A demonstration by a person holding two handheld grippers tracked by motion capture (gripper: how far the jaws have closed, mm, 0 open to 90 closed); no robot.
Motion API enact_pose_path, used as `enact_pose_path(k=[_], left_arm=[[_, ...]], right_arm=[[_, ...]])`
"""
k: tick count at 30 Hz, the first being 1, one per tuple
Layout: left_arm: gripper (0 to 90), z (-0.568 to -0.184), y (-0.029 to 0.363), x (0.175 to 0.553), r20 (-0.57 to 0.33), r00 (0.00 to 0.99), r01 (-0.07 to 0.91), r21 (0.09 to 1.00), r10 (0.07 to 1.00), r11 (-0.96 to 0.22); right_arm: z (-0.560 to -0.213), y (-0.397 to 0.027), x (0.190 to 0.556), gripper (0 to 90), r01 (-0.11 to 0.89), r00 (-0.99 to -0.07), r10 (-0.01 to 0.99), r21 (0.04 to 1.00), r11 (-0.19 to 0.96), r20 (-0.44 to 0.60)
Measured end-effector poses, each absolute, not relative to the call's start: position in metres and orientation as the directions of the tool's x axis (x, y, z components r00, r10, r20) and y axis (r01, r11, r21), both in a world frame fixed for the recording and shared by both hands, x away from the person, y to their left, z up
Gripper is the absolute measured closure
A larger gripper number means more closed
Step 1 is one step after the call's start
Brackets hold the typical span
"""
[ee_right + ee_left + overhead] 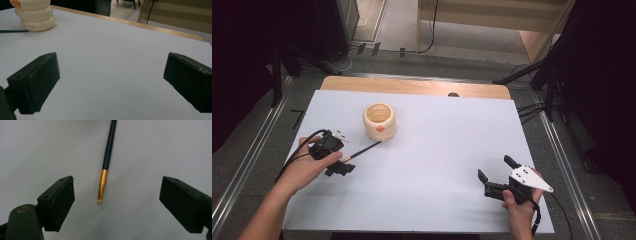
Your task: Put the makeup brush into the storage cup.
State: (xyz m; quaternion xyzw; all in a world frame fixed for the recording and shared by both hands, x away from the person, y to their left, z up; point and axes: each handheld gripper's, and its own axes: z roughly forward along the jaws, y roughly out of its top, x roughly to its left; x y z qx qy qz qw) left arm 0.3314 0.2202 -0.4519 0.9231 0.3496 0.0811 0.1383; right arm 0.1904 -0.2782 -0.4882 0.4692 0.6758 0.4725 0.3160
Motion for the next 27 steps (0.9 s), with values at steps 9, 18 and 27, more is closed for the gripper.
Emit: enact_pose_path(k=[9, 18, 27], left_arm=[[32.4, -0.459, 0.207, 0.344, 0.056, 0.749, 0.632, 0.241, 0.660, -0.737], [57.1, -0.465, 0.200, 0.357, 0.040, 0.749, 0.647, 0.173, 0.662, -0.742], [84.3, -0.465, 0.197, 0.357, 0.043, 0.785, 0.605, 0.158, 0.618, -0.780]], right_arm=[[-0.489, -0.279, 0.190, 0.6, 0.334, -0.359, 0.933, 0.935, 0.116, 0.013], [-0.489, -0.279, 0.190, 0.5, 0.335, -0.359, 0.933, 0.935, 0.118, 0.011], [-0.489, -0.275, 0.191, 0.6, 0.340, -0.366, 0.931, 0.932, 0.124, 0.009]])
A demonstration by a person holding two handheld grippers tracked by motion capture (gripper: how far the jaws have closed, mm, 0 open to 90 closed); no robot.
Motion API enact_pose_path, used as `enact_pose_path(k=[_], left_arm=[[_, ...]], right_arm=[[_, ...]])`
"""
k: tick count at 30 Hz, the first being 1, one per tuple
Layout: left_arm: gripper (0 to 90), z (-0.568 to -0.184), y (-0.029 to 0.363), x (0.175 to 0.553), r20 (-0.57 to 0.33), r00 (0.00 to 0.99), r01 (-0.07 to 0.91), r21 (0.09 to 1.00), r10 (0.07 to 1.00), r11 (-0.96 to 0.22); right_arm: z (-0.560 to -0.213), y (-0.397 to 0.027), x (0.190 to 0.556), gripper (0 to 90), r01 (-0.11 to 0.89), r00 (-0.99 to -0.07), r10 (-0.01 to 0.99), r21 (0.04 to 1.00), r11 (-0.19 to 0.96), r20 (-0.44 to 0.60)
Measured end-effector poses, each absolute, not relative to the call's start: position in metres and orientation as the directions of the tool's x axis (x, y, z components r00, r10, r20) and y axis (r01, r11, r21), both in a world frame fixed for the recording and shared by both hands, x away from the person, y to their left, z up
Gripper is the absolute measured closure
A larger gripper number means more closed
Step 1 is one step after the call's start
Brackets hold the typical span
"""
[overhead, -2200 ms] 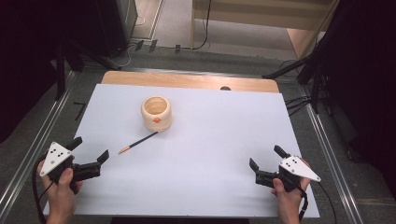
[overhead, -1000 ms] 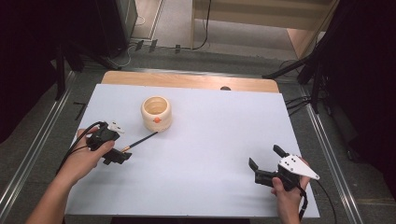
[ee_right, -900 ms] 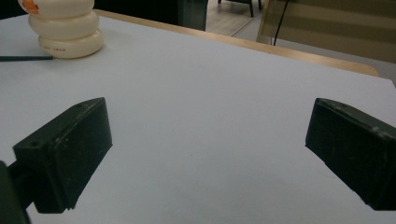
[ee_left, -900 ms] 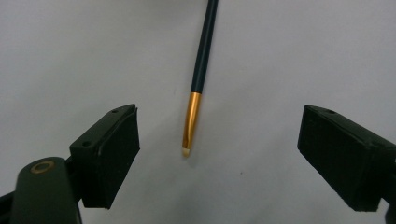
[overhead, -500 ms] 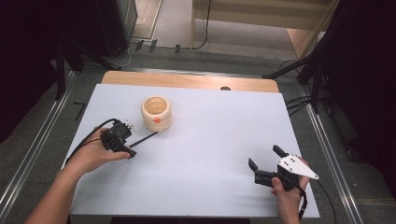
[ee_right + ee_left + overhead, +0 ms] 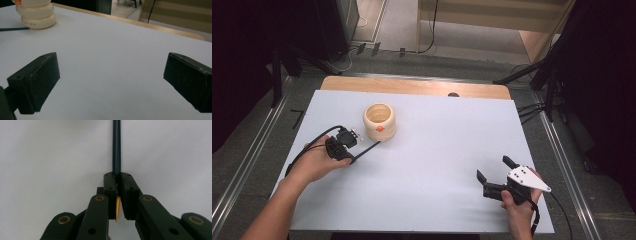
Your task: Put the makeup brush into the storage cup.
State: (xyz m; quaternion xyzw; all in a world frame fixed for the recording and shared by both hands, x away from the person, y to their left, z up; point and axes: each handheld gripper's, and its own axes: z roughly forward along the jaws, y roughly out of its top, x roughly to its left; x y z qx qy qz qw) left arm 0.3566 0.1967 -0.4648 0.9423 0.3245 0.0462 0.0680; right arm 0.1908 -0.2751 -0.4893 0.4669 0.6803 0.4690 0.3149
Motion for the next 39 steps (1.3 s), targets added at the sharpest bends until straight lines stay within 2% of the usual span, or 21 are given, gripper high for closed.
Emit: enact_pose_path(k=[6, 12, 19, 30, 39], left_arm=[[84.6, -0.465, 0.195, 0.353, 0.070, 0.789, 0.594, 0.166, 0.610, -0.787], [84.6, -0.463, 0.196, 0.347, 0.053, 0.789, 0.594, 0.191, 0.612, -0.782], [84.6, -0.455, 0.201, 0.331, 0.001, 0.788, 0.585, 0.310, 0.616, -0.749], [84.6, -0.444, 0.195, 0.322, -0.059, 0.806, 0.555, 0.423, 0.589, -0.716], [84.7, -0.437, 0.186, 0.317, -0.076, 0.829, 0.524, 0.451, 0.554, -0.722]], right_arm=[[-0.489, -0.275, 0.190, 0.6, 0.341, -0.366, 0.931, 0.933, 0.117, 0.017], [-0.488, -0.270, 0.192, 0.6, 0.342, -0.369, 0.930, 0.930, 0.135, 0.000], [-0.474, -0.255, 0.196, 0.6, 0.319, -0.404, 0.915, 0.936, 0.150, -0.009], [-0.464, -0.238, 0.206, 0.6, 0.319, -0.435, 0.900, 0.937, 0.140, 0.013], [-0.456, -0.213, 0.217, 9.2, 0.309, -0.450, 0.893, 0.936, 0.167, -0.011]])
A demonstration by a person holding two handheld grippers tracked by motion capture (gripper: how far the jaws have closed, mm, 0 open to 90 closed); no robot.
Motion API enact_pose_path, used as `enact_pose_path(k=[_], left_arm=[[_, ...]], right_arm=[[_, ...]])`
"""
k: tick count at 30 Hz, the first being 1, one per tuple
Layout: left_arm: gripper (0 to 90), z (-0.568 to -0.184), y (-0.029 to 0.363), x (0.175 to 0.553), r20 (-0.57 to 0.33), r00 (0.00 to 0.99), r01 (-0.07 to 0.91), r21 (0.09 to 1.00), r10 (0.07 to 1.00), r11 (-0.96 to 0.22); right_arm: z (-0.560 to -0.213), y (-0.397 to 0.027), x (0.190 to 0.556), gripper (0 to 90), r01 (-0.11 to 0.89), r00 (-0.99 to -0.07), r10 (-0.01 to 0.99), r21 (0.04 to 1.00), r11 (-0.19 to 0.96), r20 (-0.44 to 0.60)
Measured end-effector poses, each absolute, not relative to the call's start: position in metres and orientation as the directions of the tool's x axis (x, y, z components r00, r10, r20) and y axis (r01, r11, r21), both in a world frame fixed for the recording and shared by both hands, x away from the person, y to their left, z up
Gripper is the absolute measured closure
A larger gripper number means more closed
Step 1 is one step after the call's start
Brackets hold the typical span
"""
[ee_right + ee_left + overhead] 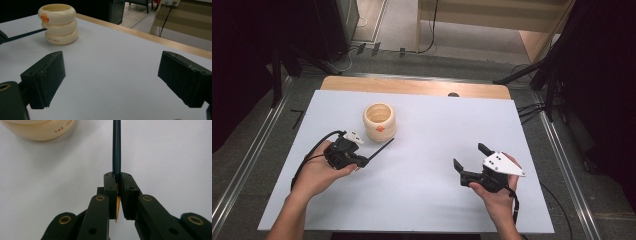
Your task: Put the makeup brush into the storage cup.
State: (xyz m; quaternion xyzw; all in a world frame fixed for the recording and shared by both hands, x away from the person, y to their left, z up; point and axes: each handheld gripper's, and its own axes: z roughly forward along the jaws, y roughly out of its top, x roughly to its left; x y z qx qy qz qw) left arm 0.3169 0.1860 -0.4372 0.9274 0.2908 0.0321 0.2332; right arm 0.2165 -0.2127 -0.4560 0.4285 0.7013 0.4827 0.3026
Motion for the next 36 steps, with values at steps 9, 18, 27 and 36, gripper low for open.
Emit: enact_pose_path(k=[9, 18, 27, 36], left_arm=[[84.6, -0.434, 0.175, 0.315, -0.089, 0.851, 0.499, 0.444, 0.517, -0.744], [84.6, -0.431, 0.163, 0.312, -0.083, 0.872, 0.468, 0.432, 0.483, -0.770], [84.6, -0.431, 0.148, 0.309, -0.086, 0.891, 0.437, 0.424, 0.446, -0.793], [84.6, -0.436, 0.130, 0.302, -0.092, 0.914, 0.397, 0.400, 0.394, -0.826]], right_arm=[[-0.458, -0.177, 0.227, 14.5, 0.282, -0.509, 0.852, 0.913, 0.295, -0.118], [-0.462, -0.144, 0.238, 16.9, 0.232, -0.611, 0.763, 0.874, 0.427, -0.210], [-0.466, -0.133, 0.244, 17.4, 0.215, -0.628, 0.738, 0.856, 0.469, -0.247], [-0.471, -0.120, 0.235, 21.9, 0.146, -0.625, 0.692, 0.817, 0.558, -0.361]])
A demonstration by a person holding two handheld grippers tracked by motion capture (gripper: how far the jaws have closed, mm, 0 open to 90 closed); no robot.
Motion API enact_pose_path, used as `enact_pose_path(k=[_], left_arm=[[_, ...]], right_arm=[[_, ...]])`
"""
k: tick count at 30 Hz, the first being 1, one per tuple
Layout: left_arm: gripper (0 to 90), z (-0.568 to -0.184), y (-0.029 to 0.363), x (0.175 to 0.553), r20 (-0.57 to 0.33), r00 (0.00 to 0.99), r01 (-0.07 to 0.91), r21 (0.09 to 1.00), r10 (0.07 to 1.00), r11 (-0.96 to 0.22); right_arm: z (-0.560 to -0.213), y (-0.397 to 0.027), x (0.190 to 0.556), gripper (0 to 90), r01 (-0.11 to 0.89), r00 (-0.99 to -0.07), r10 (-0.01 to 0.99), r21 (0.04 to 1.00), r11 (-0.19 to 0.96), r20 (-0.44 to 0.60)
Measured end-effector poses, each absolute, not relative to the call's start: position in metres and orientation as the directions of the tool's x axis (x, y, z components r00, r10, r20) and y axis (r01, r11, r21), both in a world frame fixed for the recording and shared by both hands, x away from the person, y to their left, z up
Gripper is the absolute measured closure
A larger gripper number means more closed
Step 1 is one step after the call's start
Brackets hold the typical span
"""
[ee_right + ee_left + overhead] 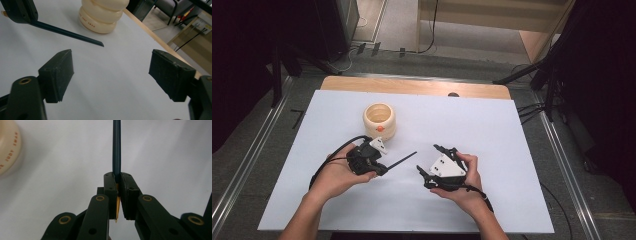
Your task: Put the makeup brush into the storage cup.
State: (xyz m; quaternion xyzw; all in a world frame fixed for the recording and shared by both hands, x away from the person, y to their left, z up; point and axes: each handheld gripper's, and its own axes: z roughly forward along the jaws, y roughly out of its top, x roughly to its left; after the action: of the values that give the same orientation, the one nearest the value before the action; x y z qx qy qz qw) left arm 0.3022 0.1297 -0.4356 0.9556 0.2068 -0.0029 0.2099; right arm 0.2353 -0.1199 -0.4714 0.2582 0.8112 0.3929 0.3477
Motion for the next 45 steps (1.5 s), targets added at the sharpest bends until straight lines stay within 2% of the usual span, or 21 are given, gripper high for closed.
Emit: enact_pose_path(k=[9, 14, 19, 30, 36, 39, 40, 42, 44, 45], left_arm=[[84.6, -0.434, 0.123, 0.297, -0.119, 0.920, 0.388, 0.409, 0.373, -0.826], [84.5, -0.435, 0.119, 0.295, -0.123, 0.925, 0.378, 0.398, 0.360, -0.836], [84.6, -0.435, 0.115, 0.293, -0.128, 0.929, 0.370, 0.391, 0.348, -0.843], [84.5, -0.438, 0.110, 0.292, -0.142, 0.931, 0.365, 0.375, 0.336, -0.852], [84.5, -0.439, 0.109, 0.292, -0.143, 0.934, 0.357, 0.370, 0.327, -0.858], [84.6, -0.439, 0.108, 0.292, -0.143, 0.936, 0.351, 0.366, 0.320, -0.862], [84.5, -0.439, 0.108, 0.292, -0.143, 0.936, 0.351, 0.366, 0.320, -0.862], [84.5, -0.439, 0.108, 0.292, -0.143, 0.938, 0.347, 0.366, 0.316, -0.864], [84.5, -0.439, 0.109, 0.292, -0.138, 0.939, 0.343, 0.372, 0.314, -0.863], [84.1, -0.439, 0.109, 0.291, -0.132, 0.941, 0.337, 0.380, 0.311, -0.861]], right_arm=[[-0.480, -0.109, 0.230, 24.7, 0.075, -0.624, 0.626, 0.761, 0.644, -0.468], [-0.487, -0.098, 0.225, 29.7, 0.014, -0.610, 0.568, 0.710, 0.704, -0.552], [-0.491, -0.093, 0.224, 31.8, -0.015, -0.604, 0.542, 0.688, 0.726, -0.585], [-0.498, -0.085, 0.219, 45.6, -0.065, -0.587, 0.472, 0.619, 0.783, -0.658], [-0.502, -0.081, 0.219, 49.5, -0.083, -0.585, 0.416, 0.562, 0.823, -0.696], [-0.503, -0.079, 0.218, 57.2, -0.095, -0.567, 0.393, 0.532, 0.841, -0.724], [-0.503, -0.079, 0.218, 57.2, -0.095, -0.567, 0.393, 0.532, 0.841, -0.724], [-0.503, -0.079, 0.217, 65.6, -0.103, -0.563, 0.379, 0.518, 0.849, -0.734], [-0.503, -0.079, 0.217, 67.3, -0.104, -0.567, 0.372, 0.512, 0.852, -0.735], [-0.503, -0.080, 0.218, 73.1, -0.110, -0.586, 0.341, 0.489, 0.865, -0.735]])
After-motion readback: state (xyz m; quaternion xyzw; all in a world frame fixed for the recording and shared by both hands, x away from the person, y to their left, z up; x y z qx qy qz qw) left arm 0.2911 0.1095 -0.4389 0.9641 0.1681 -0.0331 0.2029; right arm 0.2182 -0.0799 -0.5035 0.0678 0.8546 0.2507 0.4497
